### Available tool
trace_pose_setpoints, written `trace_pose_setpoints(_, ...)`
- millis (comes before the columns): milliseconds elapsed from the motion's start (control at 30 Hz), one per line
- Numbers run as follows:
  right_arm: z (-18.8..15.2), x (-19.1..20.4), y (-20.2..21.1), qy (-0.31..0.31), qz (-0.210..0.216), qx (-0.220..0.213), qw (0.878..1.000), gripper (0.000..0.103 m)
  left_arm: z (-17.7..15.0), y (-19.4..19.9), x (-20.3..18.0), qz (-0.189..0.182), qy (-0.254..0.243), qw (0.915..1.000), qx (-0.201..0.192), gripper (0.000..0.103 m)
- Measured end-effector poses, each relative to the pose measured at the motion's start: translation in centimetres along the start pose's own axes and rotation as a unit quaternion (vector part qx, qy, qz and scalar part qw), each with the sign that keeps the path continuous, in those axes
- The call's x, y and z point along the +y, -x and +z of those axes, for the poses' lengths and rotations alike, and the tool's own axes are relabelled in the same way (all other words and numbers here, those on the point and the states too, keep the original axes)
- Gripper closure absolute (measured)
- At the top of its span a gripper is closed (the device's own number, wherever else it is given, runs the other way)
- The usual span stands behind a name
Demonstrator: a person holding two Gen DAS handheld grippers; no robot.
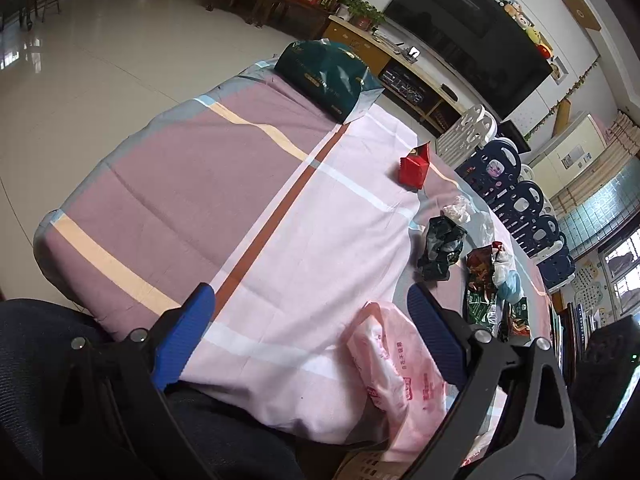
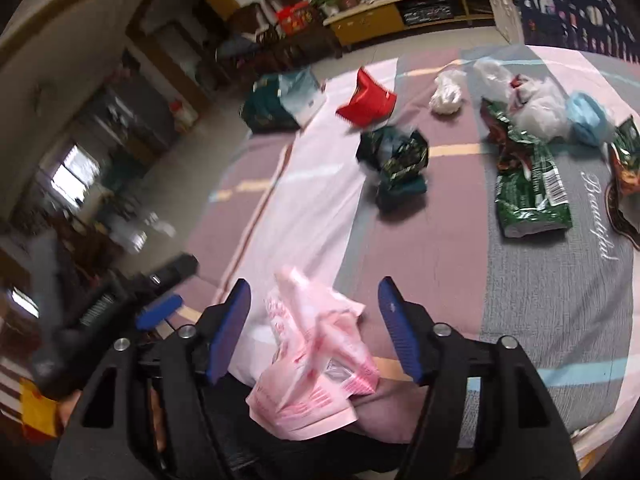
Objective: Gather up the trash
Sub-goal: 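Grasp the pink plastic bag with the right tool and lift it, then take the pink bag with the left tool while the right tool grasps the dark green bag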
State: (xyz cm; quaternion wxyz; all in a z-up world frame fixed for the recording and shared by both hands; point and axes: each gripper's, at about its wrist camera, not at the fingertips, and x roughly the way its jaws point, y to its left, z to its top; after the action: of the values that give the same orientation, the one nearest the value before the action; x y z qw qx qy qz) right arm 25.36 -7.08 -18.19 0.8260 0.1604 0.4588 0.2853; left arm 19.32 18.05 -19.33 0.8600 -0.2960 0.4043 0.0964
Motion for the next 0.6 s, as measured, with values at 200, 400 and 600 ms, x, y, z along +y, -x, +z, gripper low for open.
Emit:
trace_pose_setpoints(200, -1.0, -2.3, 0.4, -0.048, -0.054, -0.003, 0.997, 0.036, -0.2, -0.3, -0.7, 0.003, -0.024, 0.9997, 0.01, 0.007)
trace_pose_setpoints(400, -2.5, -5.0, 1.9, -0.092, -0.101, -0.024, 0.99, 0.036, -2.6, -3.3, -5.6, -0.039, -0.162, 0.9773, 0.131, 0.007)
trace_pose_setpoints(600, 0.3, -5.6, 3.1, -0.101, -0.138, -0.071, 0.983, 0.035, -5.4, -4.9, -8.7, -0.002, -0.234, 0.9621, 0.14, 0.007)
